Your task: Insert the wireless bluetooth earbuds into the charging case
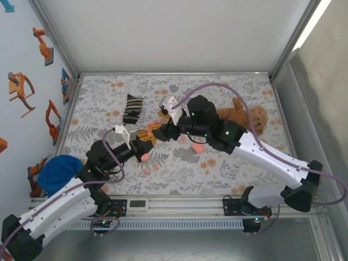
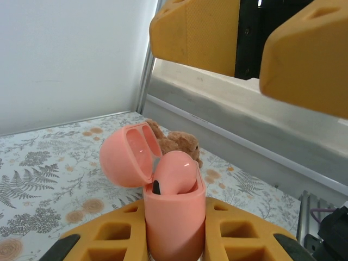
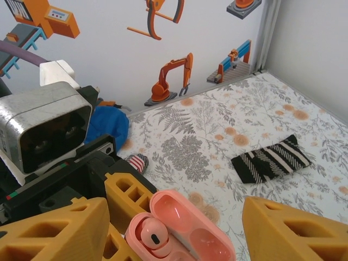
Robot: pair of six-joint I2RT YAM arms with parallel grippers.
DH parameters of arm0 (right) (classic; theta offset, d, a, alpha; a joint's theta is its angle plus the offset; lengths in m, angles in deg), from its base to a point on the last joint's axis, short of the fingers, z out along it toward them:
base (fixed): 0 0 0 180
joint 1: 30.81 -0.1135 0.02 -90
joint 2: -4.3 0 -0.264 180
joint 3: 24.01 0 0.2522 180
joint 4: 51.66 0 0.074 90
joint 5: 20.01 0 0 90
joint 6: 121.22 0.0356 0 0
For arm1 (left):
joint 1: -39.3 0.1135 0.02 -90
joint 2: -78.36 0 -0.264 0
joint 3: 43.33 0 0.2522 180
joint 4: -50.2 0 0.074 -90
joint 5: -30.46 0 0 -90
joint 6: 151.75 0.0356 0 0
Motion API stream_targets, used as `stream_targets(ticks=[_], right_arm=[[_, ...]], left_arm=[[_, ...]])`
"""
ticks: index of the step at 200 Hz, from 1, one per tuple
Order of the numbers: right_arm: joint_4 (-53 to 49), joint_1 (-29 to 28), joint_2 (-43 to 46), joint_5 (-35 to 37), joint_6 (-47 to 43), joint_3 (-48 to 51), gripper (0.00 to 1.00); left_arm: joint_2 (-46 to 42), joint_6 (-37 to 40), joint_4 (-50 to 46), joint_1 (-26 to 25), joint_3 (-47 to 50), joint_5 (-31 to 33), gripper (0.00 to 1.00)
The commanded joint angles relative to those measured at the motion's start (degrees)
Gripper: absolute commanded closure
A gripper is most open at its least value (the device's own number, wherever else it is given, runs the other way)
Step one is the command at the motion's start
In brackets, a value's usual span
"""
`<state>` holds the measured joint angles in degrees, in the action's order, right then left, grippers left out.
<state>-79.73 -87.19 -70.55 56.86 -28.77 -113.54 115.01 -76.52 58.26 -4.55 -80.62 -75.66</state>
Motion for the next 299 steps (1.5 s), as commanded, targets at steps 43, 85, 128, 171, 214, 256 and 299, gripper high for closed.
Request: stream_targets(ticks=[43,85,128,171,214,256,299], right_arm=[[0.01,1.50,3.10,4.57,4.11,-0.64,0.14],[1.48,3.49,4.95,9.04,7.57,2.69,0.00],[0.13,9.76,5.07,6.94,15.56,5.60,0.00],[-7.48,13.55,1.44,7.86,19.89,5.87,0.07],[-14.57,14.38,-4.98,7.73,21.28,4.27,0.10],[-17.05,15.59,-11.50,4.70,21.36,3.78,0.15],[-19.18,16.39,-16.42,5.10,21.20,3.52,0.17]], left_arm=[[-1.85,0.92,-0.38,-0.28,-1.18,-0.52,1.00],[-3.32,1.32,-2.22,-0.27,-1.04,-0.01,1.00],[-5.49,1.27,-3.52,-0.27,-0.18,0.93,1.00],[-7.78,1.34,-5.36,-0.28,0.19,1.61,1.00],[-9.57,1.40,-6.47,-0.27,0.59,2.14,1.00],[-10.77,1.71,-7.51,-0.28,0.57,2.50,1.00],[-11.51,1.94,-7.27,-0.27,0.77,2.33,1.00]])
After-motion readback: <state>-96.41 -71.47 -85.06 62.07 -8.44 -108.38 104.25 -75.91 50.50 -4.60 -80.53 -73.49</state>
